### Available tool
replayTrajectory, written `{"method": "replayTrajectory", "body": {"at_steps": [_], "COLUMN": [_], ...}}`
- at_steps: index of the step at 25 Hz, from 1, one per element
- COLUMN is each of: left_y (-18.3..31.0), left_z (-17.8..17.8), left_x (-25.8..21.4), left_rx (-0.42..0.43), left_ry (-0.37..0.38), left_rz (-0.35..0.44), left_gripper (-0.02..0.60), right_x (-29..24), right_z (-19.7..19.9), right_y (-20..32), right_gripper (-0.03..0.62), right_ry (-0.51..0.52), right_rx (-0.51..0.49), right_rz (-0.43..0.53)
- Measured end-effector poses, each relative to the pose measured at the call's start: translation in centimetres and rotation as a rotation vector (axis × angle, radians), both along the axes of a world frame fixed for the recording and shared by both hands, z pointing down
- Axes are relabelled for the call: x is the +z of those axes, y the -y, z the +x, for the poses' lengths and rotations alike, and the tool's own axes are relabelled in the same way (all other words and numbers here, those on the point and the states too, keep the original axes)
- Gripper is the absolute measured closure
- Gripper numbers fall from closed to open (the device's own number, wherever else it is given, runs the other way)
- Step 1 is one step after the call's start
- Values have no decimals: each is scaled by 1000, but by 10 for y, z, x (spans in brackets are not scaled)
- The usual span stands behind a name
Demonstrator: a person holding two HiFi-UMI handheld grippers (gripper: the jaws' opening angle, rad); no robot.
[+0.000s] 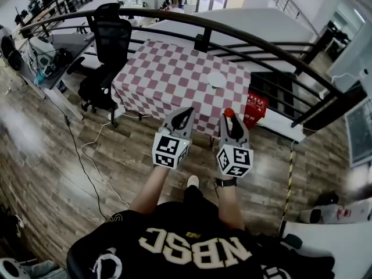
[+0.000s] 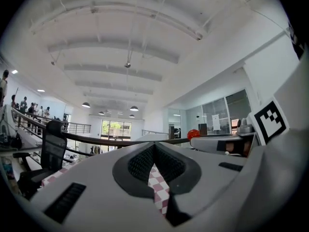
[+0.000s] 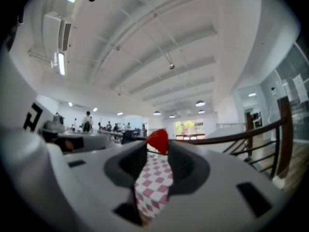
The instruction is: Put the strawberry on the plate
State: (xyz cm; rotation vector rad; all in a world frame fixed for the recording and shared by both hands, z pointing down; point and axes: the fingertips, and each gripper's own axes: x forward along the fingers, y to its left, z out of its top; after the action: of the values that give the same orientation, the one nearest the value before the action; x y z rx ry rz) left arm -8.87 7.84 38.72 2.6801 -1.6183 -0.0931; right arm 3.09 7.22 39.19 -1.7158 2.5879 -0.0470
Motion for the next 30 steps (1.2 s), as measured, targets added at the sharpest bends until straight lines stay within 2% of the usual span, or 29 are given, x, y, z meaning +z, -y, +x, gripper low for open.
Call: {"method": "replayTrajectory", "body": {"at_steps": [3,7,15,20,23,28,30], "left_y": [46,94,158,178,200,242,264], "left_z": [16,35,67,62,58,52,52], "left_x": [-2,-1,23,49,57,68,67], "left_rx": [-38,-70,-79,-110,-111,-83,-55], "left_ry": [46,54,96,117,119,60,60], "left_rz": [13,9,-42,-113,-126,-154,-140], "left_gripper": [572,572,572,572,572,572,572], "right_x": [-7,-8,24,50,63,79,83], "right_z": [14,33,58,56,51,40,38], "right_y": [48,100,173,196,216,247,268], "right_gripper": [461,461,461,461,461,461,461], "right_ry": [29,55,79,81,83,48,39], "right_rx": [-22,-48,-69,-87,-90,-77,-55], "right_rz": [18,15,-60,-127,-151,-172,-180]}}
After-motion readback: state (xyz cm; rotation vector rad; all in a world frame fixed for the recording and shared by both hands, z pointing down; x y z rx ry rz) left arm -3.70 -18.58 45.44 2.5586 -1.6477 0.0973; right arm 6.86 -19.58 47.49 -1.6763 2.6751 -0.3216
